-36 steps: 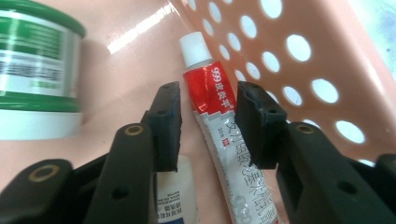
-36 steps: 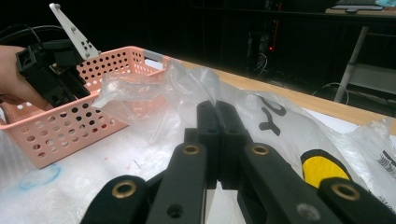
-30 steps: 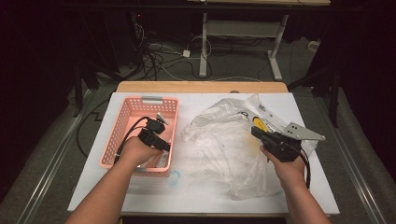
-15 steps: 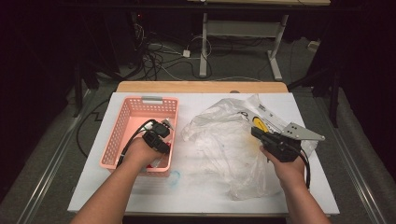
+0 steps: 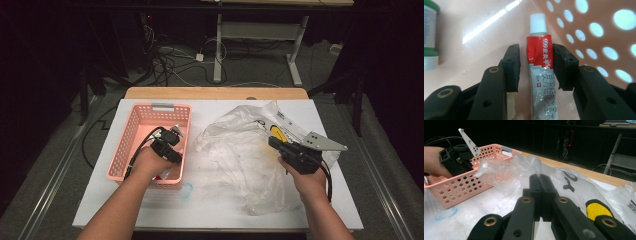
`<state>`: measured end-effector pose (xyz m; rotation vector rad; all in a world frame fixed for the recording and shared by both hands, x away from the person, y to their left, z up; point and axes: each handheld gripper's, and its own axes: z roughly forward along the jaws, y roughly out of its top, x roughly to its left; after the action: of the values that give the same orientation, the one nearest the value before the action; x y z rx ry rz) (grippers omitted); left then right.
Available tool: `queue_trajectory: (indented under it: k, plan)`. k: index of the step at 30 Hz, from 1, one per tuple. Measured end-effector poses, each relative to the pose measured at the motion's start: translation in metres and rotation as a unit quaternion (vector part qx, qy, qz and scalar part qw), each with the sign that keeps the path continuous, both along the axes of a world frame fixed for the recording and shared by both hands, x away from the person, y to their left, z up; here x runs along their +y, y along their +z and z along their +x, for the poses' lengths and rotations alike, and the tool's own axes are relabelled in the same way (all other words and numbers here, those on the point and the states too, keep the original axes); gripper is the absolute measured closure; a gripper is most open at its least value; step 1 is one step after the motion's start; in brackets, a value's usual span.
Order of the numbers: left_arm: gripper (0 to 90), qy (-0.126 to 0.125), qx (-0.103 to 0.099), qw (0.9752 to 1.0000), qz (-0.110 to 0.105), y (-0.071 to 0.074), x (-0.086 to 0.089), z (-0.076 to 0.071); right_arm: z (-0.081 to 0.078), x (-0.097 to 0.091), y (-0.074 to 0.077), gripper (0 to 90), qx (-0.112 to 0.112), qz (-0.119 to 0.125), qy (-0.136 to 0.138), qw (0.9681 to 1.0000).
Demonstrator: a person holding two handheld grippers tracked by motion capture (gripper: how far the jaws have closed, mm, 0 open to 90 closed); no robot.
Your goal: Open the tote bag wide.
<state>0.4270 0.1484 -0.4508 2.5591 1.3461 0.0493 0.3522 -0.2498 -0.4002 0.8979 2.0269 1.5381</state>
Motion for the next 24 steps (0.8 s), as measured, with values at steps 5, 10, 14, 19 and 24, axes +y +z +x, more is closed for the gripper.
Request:
queue_trajectory:
  k: [5, 10, 14, 19, 24]
  plan:
    - [64.1, 0.004, 0.001, 1.0000, -0.002, 0.0000, 0.0016, 0.0010, 0.0002, -0.0008, 0.0002, 90.0, 0.002, 0.000, -0.001, 1.0000]
    - [65.9, 0.010, -0.002, 0.9999, -0.009, -0.0003, 0.0030, 0.0032, -0.0008, -0.0012, 0.0014, 90.0, -0.003, -0.001, -0.002, 1.0000]
    - [66.0, 0.013, -0.005, 0.9998, -0.012, -0.0002, 0.0029, 0.0044, 0.0006, -0.0005, 0.0003, 90.0, 0.001, 0.000, -0.001, 1.0000]
    - [66.1, 0.020, -0.007, 0.9996, -0.018, 0.0018, 0.0049, 0.0047, 0.0005, -0.0008, 0.0005, 90.0, 0.002, 0.001, -0.003, 1.0000]
    - [66.2, 0.027, -0.023, 0.9989, -0.029, 0.0087, 0.0079, 0.0030, -0.0005, -0.0014, 0.0018, 90.0, -0.003, 0.001, -0.003, 1.0000]
